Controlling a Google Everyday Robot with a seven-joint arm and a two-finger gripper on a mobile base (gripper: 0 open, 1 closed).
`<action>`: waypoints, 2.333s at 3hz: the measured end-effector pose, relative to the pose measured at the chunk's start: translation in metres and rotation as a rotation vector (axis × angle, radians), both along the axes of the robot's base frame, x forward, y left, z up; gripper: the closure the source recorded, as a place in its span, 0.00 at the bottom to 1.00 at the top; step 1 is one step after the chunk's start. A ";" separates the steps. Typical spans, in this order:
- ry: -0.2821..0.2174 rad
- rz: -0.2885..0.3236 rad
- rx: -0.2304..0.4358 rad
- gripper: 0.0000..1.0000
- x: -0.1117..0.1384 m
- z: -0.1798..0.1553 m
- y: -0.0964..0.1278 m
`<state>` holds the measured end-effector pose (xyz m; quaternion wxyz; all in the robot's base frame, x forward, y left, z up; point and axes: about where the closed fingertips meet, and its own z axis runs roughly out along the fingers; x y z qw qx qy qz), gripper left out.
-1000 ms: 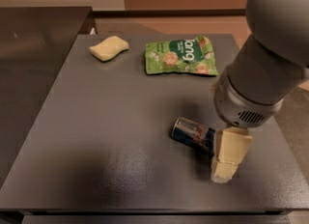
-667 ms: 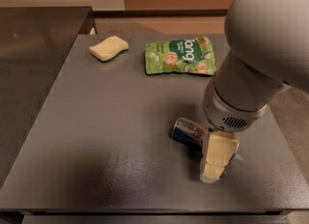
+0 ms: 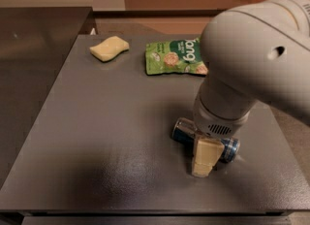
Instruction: Pick redbull can
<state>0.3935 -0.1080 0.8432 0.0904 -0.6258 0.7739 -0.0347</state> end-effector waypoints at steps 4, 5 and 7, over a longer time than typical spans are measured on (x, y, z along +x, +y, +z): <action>-0.067 0.094 -0.023 1.00 0.000 0.058 0.021; -0.097 0.159 -0.026 1.00 -0.003 0.090 0.036; -0.138 0.247 0.005 1.00 -0.007 0.143 0.057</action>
Offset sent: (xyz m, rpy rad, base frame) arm 0.0021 -0.0019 0.0041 -0.0100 0.0049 -0.0165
